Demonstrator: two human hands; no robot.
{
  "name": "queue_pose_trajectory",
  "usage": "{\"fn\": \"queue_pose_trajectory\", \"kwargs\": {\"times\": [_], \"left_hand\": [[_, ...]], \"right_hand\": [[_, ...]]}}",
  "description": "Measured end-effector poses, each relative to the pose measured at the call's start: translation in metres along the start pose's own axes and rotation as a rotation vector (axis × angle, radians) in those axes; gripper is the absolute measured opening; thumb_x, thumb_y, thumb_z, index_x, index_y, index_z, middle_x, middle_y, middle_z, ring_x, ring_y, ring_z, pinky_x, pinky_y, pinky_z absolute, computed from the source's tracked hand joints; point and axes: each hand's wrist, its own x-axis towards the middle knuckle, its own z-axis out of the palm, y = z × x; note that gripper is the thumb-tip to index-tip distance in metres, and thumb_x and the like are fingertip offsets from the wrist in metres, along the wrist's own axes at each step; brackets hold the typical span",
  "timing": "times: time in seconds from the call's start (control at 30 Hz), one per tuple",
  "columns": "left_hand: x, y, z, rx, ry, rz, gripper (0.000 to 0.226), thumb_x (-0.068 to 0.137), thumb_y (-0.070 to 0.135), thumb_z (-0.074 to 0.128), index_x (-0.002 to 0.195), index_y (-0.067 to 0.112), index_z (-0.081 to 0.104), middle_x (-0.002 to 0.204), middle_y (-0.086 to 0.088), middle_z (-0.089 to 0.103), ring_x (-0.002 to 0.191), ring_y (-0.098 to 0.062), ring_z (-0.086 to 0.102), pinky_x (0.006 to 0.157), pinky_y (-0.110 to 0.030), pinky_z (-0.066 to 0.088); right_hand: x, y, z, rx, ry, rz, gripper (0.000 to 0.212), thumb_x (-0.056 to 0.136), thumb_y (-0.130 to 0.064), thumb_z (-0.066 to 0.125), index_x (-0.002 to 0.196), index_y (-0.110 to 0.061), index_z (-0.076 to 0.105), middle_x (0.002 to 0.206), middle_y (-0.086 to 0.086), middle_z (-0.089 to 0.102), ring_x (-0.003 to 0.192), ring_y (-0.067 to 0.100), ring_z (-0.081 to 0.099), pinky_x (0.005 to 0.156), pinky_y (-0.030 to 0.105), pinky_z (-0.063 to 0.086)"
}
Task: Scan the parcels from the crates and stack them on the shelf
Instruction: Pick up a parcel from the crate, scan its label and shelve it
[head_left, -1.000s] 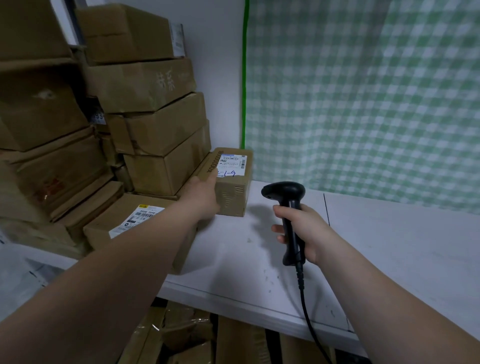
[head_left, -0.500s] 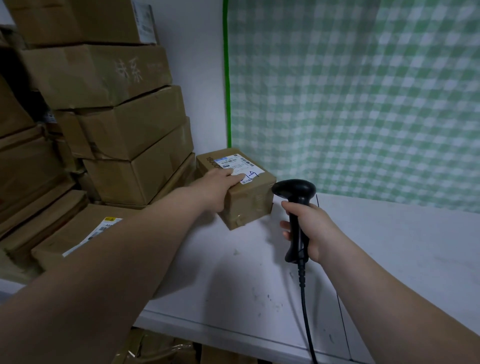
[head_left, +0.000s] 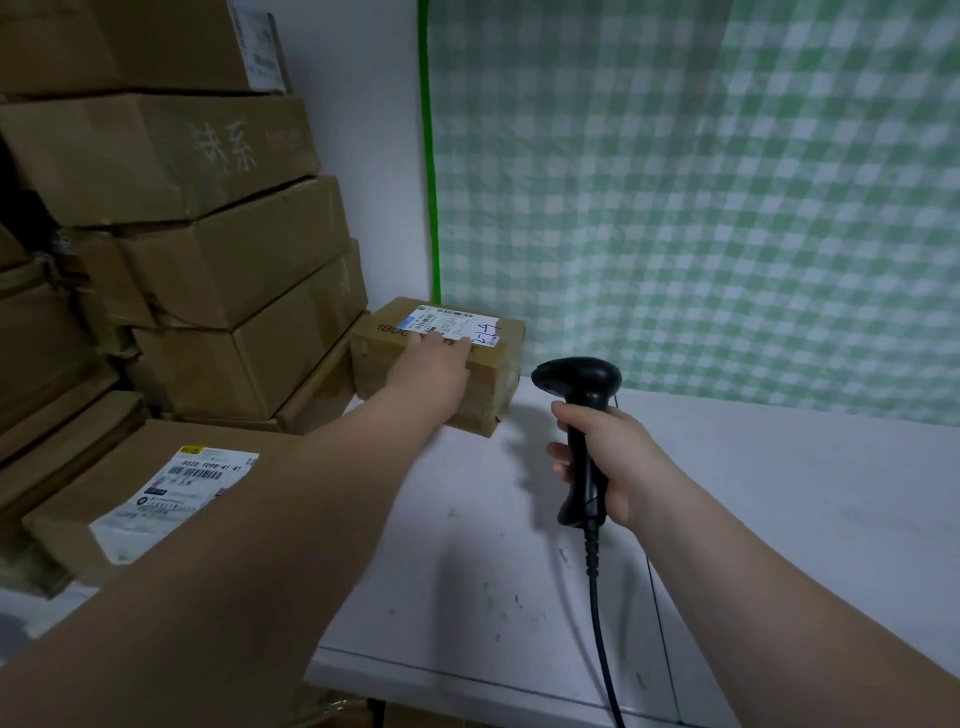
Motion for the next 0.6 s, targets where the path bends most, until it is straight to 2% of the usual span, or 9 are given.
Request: {"fn": "queue_pose_trajectory", "kwargs": {"times": [0.1, 0.17, 0.23, 0.33, 0.4, 0.5, 0.6], "left_hand": [[-0.014, -0.012, -0.006, -0.178, -0.064, 0.041, 0.056, 0.101, 0.025, 0.039, 0.153, 0.018, 0.020, 0.154, -0.012, 0.029, 0.138, -0.033, 0.029, 0.113, -0.039, 0.028], [-0.037, -0.015, -0.012, -0.243, -0.065, 0.055, 0.059, 0.099, 0.022, 0.045, 0.153, 0.016, 0.022, 0.156, -0.011, 0.026, 0.140, -0.032, 0.027, 0.115, -0.038, 0.025], [-0.071, -0.015, -0.018, -0.277, -0.061, 0.084, 0.054, 0.097, 0.021, 0.050, 0.149, 0.015, 0.035, 0.149, -0.012, 0.038, 0.135, -0.030, 0.036, 0.112, -0.033, 0.029], [-0.135, -0.011, -0.025, -0.349, -0.089, 0.131, 0.038, 0.095, 0.022, 0.055, 0.132, 0.015, 0.058, 0.124, -0.004, 0.062, 0.115, -0.020, 0.055, 0.089, -0.021, 0.038], [-0.178, -0.008, -0.024, -0.363, -0.201, 0.121, 0.030, 0.093, 0.024, 0.057, 0.121, 0.017, 0.064, 0.114, 0.000, 0.065, 0.106, -0.017, 0.057, 0.082, -0.021, 0.040], [-0.230, -0.004, -0.012, -0.268, -0.392, 0.099, 0.025, 0.091, 0.032, 0.059, 0.110, 0.018, 0.067, 0.113, 0.000, 0.065, 0.105, -0.016, 0.056, 0.084, -0.025, 0.043], [-0.273, 0.003, 0.011, -0.264, -0.530, 0.044, 0.038, 0.093, 0.041, 0.056, 0.120, 0.015, 0.062, 0.123, -0.003, 0.062, 0.111, -0.019, 0.056, 0.085, -0.025, 0.041]], "right_hand": [[-0.015, 0.000, -0.002, -0.021, -0.030, -0.007, 0.014, 0.091, -0.018, 0.063, 0.102, -0.014, 0.056, 0.100, 0.005, 0.057, 0.082, 0.022, 0.060, 0.053, 0.028, 0.050], [-0.029, 0.002, -0.003, -0.057, -0.052, -0.016, 0.015, 0.091, -0.018, 0.063, 0.104, -0.013, 0.056, 0.106, 0.007, 0.058, 0.083, 0.022, 0.060, 0.054, 0.026, 0.051], [-0.046, 0.008, -0.004, -0.100, -0.073, -0.015, 0.020, 0.091, -0.019, 0.064, 0.108, -0.011, 0.057, 0.107, 0.009, 0.060, 0.084, 0.023, 0.060, 0.053, 0.026, 0.051], [-0.076, 0.018, -0.003, -0.151, -0.121, -0.008, 0.020, 0.089, -0.018, 0.066, 0.107, -0.011, 0.059, 0.102, 0.009, 0.062, 0.080, 0.022, 0.059, 0.052, 0.025, 0.049], [-0.098, 0.028, -0.001, -0.189, -0.162, 0.003, 0.020, 0.089, -0.017, 0.066, 0.108, -0.012, 0.060, 0.101, 0.008, 0.064, 0.078, 0.021, 0.060, 0.055, 0.026, 0.050], [-0.129, 0.046, 0.001, -0.244, -0.213, 0.009, 0.020, 0.088, -0.017, 0.067, 0.107, -0.014, 0.061, 0.103, 0.009, 0.065, 0.081, 0.020, 0.063, 0.055, 0.026, 0.050], [-0.156, 0.066, 0.002, -0.280, -0.226, 0.023, 0.021, 0.088, -0.018, 0.068, 0.107, -0.015, 0.060, 0.103, 0.010, 0.065, 0.082, 0.020, 0.063, 0.057, 0.025, 0.050]]}}
